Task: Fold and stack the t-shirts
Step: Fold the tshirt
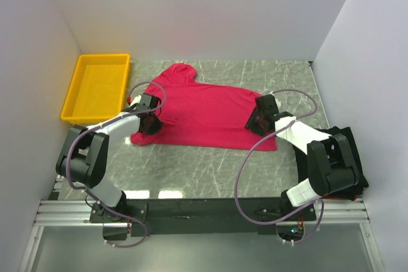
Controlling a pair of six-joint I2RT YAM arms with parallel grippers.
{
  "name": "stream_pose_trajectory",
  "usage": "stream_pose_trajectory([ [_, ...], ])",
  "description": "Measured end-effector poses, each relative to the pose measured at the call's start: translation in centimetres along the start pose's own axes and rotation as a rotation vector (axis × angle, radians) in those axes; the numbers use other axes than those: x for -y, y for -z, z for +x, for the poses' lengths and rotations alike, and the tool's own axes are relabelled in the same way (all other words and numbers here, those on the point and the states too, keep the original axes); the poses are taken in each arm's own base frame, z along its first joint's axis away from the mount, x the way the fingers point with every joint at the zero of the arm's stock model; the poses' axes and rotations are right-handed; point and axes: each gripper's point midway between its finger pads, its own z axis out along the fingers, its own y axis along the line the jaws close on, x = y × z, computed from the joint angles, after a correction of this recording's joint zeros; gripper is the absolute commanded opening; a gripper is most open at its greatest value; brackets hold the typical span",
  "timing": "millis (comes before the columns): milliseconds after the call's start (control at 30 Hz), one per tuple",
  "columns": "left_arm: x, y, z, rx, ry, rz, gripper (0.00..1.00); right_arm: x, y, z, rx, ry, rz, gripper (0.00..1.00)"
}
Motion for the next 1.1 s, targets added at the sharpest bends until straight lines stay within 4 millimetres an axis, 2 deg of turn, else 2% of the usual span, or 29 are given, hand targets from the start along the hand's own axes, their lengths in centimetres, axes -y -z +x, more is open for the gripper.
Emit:
stream_pose_trajectory([
  [100,-0.5,-0.9,-0.7,0.028,0.021,-0.025,0.14,1.2,-0.4,0.6,-0.014,-0.021,0.020,0.46],
  [233,-1.5,-1.7,-1.0,0.060,0.052,-0.058,0.12,3.7,-1.2,1.6,-0.049,-0.071,0.066,0.45],
  [433,-2.1,-1.8,-1.1,0.106,0.117,-0.046,0.11,4.0,-1.3,1.3,-0.037,-0.137,0.044,0.45],
  [667,-4.4,-0.3,0.2,0.122,0.166,-0.031,0.10,4.2,-0.5,2.6,-0.054,-0.182,0.018,0.45],
  [1100,-10.1,3.7,3.8,0.110,0.210,-0.032,0.10,6.6,3.2,7.5,-0.081,-0.230,-0.047,0.45],
])
